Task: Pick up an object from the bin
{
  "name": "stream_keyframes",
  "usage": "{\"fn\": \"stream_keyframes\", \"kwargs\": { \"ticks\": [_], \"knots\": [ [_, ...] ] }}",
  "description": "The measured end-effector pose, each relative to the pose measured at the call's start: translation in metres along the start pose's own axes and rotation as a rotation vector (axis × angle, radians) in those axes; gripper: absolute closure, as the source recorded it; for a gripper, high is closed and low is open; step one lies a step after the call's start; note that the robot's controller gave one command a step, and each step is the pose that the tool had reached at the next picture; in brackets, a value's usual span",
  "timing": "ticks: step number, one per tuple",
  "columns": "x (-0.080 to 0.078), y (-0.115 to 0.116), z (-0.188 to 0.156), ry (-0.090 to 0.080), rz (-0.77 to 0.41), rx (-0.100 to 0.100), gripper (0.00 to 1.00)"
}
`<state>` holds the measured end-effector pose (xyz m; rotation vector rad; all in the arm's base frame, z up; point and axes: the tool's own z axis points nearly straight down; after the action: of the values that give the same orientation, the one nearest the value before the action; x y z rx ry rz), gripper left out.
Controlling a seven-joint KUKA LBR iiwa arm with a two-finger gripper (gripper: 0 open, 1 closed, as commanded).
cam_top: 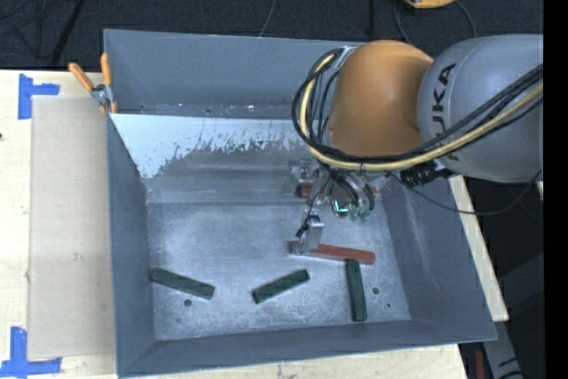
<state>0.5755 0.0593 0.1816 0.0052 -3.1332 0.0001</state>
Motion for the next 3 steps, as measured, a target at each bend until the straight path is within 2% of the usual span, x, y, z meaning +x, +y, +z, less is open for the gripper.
{"fn": "stream_keyframes", "kwargs": {
  "ticks": [1, 2, 3],
  "knots": [
    [0.068, 0.002, 0.115, -0.001, -0.508, 0.001, 0.00],
    [0.077, -0.003, 0.082, -0.009, -0.588, 0.002, 0.00],
    [0.052, 0.025, 0.082, -0.011, -0.751, 0.002, 0.00]
  ]
}}
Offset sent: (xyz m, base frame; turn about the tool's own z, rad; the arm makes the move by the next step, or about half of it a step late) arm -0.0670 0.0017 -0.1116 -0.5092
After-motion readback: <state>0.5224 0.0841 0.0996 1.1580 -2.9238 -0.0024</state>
